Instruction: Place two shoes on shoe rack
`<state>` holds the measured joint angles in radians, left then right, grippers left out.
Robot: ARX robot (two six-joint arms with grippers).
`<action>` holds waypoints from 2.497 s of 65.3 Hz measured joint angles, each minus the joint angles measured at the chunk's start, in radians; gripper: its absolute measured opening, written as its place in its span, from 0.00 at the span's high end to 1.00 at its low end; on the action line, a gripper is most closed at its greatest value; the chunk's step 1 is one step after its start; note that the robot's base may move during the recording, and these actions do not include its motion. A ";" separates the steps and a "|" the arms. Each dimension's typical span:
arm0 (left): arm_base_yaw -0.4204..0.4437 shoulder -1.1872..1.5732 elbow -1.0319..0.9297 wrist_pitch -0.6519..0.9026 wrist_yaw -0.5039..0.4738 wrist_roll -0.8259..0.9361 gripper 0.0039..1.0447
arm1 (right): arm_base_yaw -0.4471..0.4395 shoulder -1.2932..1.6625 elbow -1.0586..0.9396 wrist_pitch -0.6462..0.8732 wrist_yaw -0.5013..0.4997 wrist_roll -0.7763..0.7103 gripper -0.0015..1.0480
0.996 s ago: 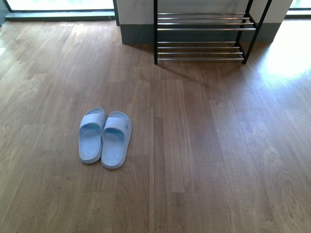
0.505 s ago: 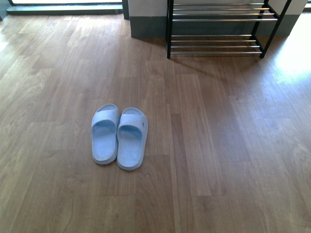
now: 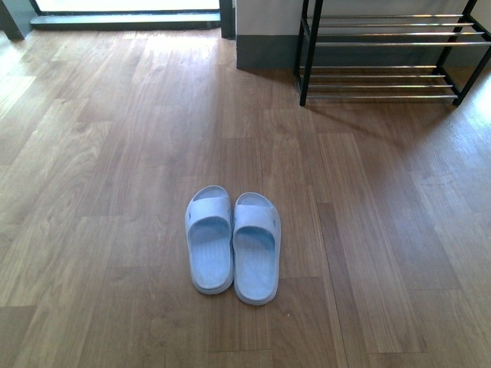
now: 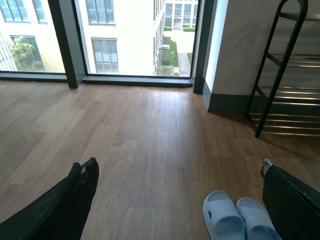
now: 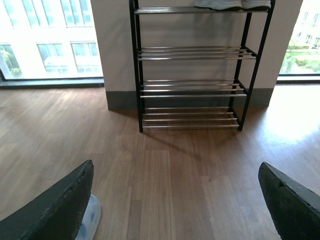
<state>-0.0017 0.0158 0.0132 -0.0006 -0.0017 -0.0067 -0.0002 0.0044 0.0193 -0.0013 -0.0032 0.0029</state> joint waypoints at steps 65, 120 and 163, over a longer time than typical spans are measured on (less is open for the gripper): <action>0.000 0.000 0.000 0.000 0.002 0.000 0.09 | 0.541 2.412 1.070 0.542 0.172 -0.010 0.09; 0.000 0.000 0.000 0.000 0.002 0.000 0.09 | 0.456 3.085 1.867 0.213 0.182 0.062 0.56; 0.000 0.000 0.000 0.000 0.002 0.000 0.09 | 0.407 2.671 1.402 0.514 0.214 0.169 0.98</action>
<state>-0.0017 0.0158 0.0132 -0.0006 -0.0002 -0.0067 0.4072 2.6759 1.4208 0.5129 0.2104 0.1719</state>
